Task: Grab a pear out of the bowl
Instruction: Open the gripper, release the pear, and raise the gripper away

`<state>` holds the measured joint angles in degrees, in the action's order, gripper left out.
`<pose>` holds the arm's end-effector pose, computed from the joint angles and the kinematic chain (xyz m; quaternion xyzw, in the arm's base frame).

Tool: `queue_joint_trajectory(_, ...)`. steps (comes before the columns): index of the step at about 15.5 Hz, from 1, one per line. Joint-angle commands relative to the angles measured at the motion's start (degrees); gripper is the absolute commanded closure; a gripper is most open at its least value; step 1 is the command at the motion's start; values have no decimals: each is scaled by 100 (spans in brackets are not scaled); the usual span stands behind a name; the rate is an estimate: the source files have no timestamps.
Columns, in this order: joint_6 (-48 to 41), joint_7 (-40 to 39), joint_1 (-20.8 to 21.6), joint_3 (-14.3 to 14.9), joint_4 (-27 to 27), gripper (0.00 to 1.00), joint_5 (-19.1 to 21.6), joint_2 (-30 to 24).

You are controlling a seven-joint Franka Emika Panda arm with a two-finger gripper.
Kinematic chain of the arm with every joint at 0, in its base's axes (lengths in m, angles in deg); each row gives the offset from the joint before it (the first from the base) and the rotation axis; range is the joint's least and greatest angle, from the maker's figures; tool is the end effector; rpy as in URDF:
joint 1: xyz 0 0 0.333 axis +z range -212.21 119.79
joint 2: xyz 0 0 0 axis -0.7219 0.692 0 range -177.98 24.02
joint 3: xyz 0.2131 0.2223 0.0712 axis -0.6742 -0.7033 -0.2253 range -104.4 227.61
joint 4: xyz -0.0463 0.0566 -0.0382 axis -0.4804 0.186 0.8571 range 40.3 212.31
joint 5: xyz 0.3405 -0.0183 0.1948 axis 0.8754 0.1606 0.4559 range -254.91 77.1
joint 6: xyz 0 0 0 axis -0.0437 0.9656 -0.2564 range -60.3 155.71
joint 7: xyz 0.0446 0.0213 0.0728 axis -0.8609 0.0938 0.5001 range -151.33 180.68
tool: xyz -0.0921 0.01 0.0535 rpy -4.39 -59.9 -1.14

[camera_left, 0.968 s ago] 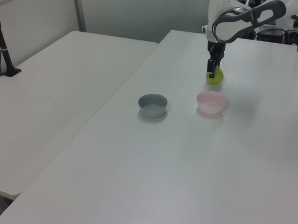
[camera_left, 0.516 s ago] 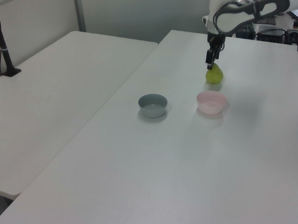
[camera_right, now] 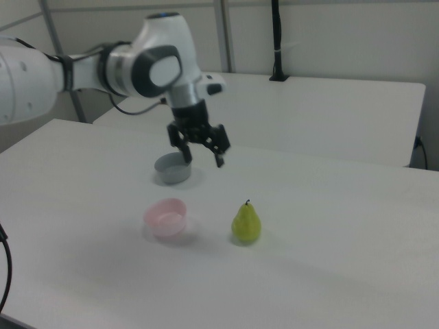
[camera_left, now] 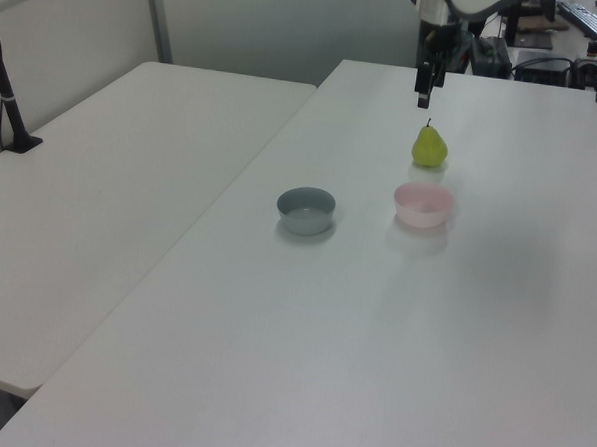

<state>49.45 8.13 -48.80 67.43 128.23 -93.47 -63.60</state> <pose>0.6327 -0.0936 0.4991 0.9983 -0.0029 0.0238 0.0532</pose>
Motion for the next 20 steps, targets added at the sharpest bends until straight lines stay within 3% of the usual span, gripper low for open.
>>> queue_joint_trajectory(1, -695, 171, 486, 24, 132, 0, 17, -633)
queue_joint_trajectory(8, -1302, 821, 1242, 77, 132, 0, 26, -1074)
queue_joint_trajectory(20, -1549, 839, 1094, 69, 132, 0, 44, -1285)
